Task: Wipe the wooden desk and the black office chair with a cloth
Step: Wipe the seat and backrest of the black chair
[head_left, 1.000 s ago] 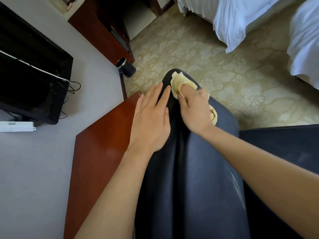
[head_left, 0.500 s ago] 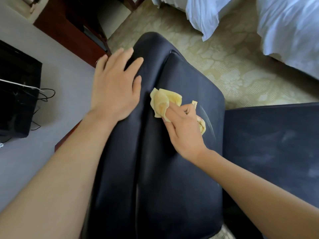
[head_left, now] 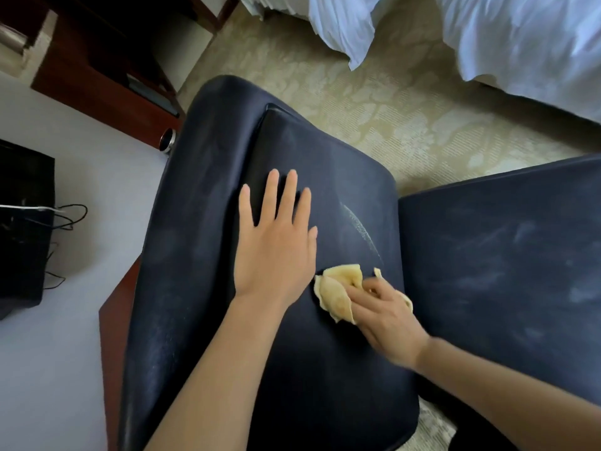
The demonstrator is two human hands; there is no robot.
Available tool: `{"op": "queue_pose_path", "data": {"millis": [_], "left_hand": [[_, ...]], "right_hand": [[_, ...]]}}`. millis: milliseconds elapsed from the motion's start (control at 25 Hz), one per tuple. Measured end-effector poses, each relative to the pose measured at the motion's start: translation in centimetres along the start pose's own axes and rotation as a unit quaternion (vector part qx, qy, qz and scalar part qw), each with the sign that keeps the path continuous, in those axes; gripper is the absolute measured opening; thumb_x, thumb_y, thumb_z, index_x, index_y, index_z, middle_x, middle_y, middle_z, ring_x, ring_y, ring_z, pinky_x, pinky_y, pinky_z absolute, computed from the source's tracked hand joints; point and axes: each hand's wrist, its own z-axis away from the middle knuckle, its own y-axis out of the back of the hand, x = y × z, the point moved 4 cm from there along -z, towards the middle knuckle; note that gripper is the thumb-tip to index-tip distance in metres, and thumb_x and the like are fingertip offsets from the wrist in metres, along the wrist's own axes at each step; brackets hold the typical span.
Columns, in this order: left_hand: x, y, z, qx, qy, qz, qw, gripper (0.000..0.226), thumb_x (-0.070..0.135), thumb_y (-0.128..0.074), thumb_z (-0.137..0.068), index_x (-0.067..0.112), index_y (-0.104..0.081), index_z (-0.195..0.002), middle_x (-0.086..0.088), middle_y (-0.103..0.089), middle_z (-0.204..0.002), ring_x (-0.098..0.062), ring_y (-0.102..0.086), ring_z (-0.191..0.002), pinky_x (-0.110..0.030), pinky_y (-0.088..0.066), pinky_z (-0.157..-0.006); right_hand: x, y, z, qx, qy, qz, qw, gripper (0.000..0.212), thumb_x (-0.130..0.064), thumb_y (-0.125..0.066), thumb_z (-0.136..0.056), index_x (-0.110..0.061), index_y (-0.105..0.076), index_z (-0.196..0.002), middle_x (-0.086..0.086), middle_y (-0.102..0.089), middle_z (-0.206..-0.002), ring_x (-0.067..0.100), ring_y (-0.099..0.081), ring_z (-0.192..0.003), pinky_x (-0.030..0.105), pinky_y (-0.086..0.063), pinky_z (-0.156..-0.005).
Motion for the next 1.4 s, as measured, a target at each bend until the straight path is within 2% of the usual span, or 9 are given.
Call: {"op": "queue_pose_path", "data": {"millis": [160,320,480,680,960,1120,1200,1280,1400], "left_hand": [[0.5,-0.1,-0.2,0.006,-0.021,0.016,1.0,0.056,0.036,-0.019,-0.097,0.016,-0.027,-0.149,-0.008,-0.016,-0.159,-0.03,-0.005,-0.147,-0.058,-0.006,-0.115],[0.4,-0.4,-0.7,0.012,-0.018,0.035,0.999,0.057,0.034,-0.023,-0.095,0.012,-0.035,-0.146,-0.009,-0.024,-0.157,-0.031,-0.009,-0.147,-0.057,-0.005,-0.116],[0.4,-0.7,-0.9,0.019,-0.018,0.022,0.999,0.057,0.033,-0.026,-0.094,0.012,-0.035,-0.146,-0.009,-0.025,-0.157,-0.031,-0.01,-0.147,-0.057,-0.004,-0.115],[0.1,-1.1,-0.9,0.023,-0.013,0.01,1.0,0.056,0.033,-0.025,-0.095,0.012,-0.034,-0.146,-0.009,-0.025,-0.156,-0.031,-0.01,-0.147,-0.057,-0.005,-0.115],[0.5,-0.9,-0.7,0.024,-0.016,-0.004,1.0,0.055,0.033,-0.027,-0.095,0.012,-0.036,-0.145,-0.01,-0.027,-0.155,-0.032,-0.013,-0.146,-0.058,-0.008,-0.114],[0.6,-0.9,-0.7,0.023,-0.019,-0.009,1.0,0.055,0.032,-0.027,-0.095,0.012,-0.034,-0.146,-0.01,-0.026,-0.156,-0.032,-0.013,-0.146,-0.057,-0.008,-0.115],[0.7,-0.9,-0.8,0.024,-0.02,-0.012,0.999,0.056,0.032,-0.028,-0.095,0.012,-0.033,-0.147,-0.01,-0.026,-0.156,-0.032,-0.012,-0.146,-0.056,-0.007,-0.115],[0.7,-0.8,-0.9,0.025,-0.02,-0.012,0.999,0.056,0.032,-0.029,-0.095,0.011,-0.033,-0.147,-0.01,-0.025,-0.156,-0.032,-0.012,-0.146,-0.056,-0.007,-0.116],[0.7,-0.8,-0.9,0.026,-0.02,-0.011,0.999,0.057,0.032,-0.028,-0.094,0.012,-0.031,-0.148,-0.009,-0.024,-0.157,-0.032,-0.011,-0.146,-0.055,-0.005,-0.116]], "right_hand": [[5.1,0.3,-6.5,0.001,-0.194,-0.04,0.98,0.031,-0.003,-0.052,-0.087,-0.007,-0.061,-0.117,0.007,-0.056,-0.096,0.027,-0.047,-0.085,0.034,-0.041,-0.075],[9.1,2.0,-12.7,0.121,-0.208,-0.056,0.969,0.018,-0.001,-0.037,-0.092,0.0,-0.056,-0.093,-0.003,-0.036,-0.071,0.022,-0.033,-0.077,0.035,-0.033,-0.066],[12.7,1.4,-15.8,0.154,-0.35,-0.066,0.922,0.027,-0.006,-0.029,-0.096,-0.006,-0.053,-0.108,0.012,-0.054,-0.087,0.021,-0.033,-0.086,0.033,-0.036,-0.074],[8.3,-0.1,-10.0,0.187,-0.299,-0.098,0.931,0.022,0.001,-0.042,-0.088,-0.015,-0.038,-0.074,0.003,-0.033,-0.074,0.018,-0.031,-0.078,0.027,-0.02,-0.053],[3.4,-2.3,2.0,0.032,-0.06,-0.082,0.994,0.017,-0.006,-0.04,-0.087,-0.022,-0.046,-0.091,-0.011,-0.047,-0.099,0.021,-0.034,-0.078,0.03,-0.035,-0.078],[3.9,-2.0,4.1,-0.006,0.07,0.006,0.998,0.034,-0.011,-0.022,-0.101,-0.021,-0.055,-0.1,-0.009,-0.064,-0.113,0.022,-0.04,-0.08,0.029,-0.042,-0.072],[5.3,-1.5,1.5,0.002,0.027,0.02,0.999,0.042,-0.023,-0.026,-0.102,-0.02,-0.066,-0.089,-0.008,-0.071,-0.097,0.019,-0.041,-0.078,0.027,-0.038,-0.07],[7.9,-1.4,-1.7,0.034,-0.14,-0.036,0.989,0.024,-0.039,-0.046,-0.092,-0.029,-0.063,-0.077,-0.012,-0.062,-0.076,0.013,-0.042,-0.071,0.027,-0.039,-0.064],[10.7,0.0,-7.1,0.06,-0.219,-0.026,0.974,0.011,-0.003,-0.048,-0.087,-0.009,-0.058,-0.088,0.01,-0.047,-0.074,0.019,-0.035,-0.076,0.039,-0.04,-0.061]]}}
